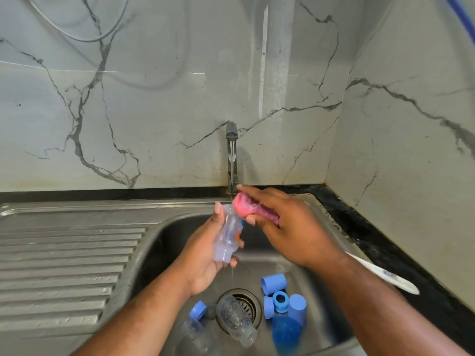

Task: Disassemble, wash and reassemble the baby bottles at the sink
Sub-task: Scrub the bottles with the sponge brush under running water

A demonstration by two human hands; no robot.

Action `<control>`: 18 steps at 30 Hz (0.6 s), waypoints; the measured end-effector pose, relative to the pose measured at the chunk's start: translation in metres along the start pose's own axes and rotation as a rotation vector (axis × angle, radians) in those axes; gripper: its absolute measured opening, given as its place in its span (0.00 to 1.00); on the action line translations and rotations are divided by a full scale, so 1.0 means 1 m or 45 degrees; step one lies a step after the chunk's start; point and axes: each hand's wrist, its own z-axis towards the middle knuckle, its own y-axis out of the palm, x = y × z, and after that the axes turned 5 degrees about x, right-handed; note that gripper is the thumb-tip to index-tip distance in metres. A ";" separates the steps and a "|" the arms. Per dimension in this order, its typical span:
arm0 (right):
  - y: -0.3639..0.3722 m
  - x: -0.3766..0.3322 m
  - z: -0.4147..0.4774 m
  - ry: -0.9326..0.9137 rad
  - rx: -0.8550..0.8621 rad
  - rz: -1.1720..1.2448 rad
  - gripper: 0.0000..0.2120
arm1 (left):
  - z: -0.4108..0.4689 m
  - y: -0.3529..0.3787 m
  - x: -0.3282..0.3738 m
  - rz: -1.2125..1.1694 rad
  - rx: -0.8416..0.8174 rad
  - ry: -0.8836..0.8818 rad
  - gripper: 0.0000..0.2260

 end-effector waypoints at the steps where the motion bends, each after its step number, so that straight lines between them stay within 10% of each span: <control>1: 0.004 -0.004 -0.001 -0.034 -0.038 -0.071 0.28 | 0.000 0.000 0.001 -0.062 0.018 -0.040 0.26; 18: 0.027 -0.017 -0.008 -0.394 -0.132 -0.142 0.17 | -0.005 0.001 0.014 -0.348 0.209 -0.343 0.20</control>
